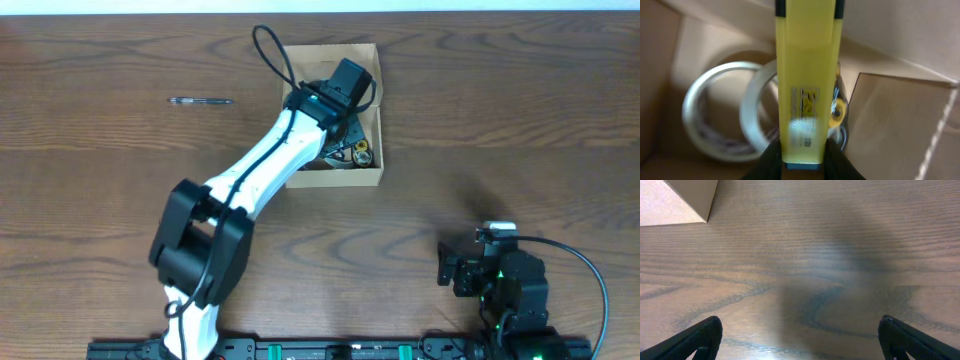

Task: Pack container
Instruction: 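Carry the highlighter over the box and lower it inside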

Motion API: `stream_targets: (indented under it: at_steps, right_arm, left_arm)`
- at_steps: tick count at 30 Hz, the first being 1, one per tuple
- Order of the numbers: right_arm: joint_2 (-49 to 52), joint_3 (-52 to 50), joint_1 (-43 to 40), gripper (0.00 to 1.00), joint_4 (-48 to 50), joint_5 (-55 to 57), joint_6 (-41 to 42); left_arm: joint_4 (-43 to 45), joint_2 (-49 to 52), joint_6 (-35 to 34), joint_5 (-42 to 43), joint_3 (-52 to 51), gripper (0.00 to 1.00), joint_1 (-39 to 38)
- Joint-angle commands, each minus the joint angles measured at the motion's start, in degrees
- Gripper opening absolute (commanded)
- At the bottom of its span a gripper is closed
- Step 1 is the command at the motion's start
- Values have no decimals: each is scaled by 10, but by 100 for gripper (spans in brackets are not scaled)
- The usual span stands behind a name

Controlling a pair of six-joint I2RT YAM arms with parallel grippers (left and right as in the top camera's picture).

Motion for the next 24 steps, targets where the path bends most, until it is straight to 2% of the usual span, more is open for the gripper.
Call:
stream_targets:
  at_steps: [1, 9, 17, 24]
  right_arm:
    - [-2, 0, -5, 99, 1, 3, 6]
    - [-2, 0, -5, 99, 1, 3, 6]
    - [-2, 0, -5, 99, 1, 3, 6]
    - [-2, 0, -5, 99, 1, 3, 6]
  left_arm:
    - [9, 7, -21, 6, 7, 6, -5]
    - [10, 9, -88, -4, 7, 6, -12]
    - [9, 9, -208, -86, 7, 6, -39]
    - [4, 10, -305, -116, 7, 6, -44]
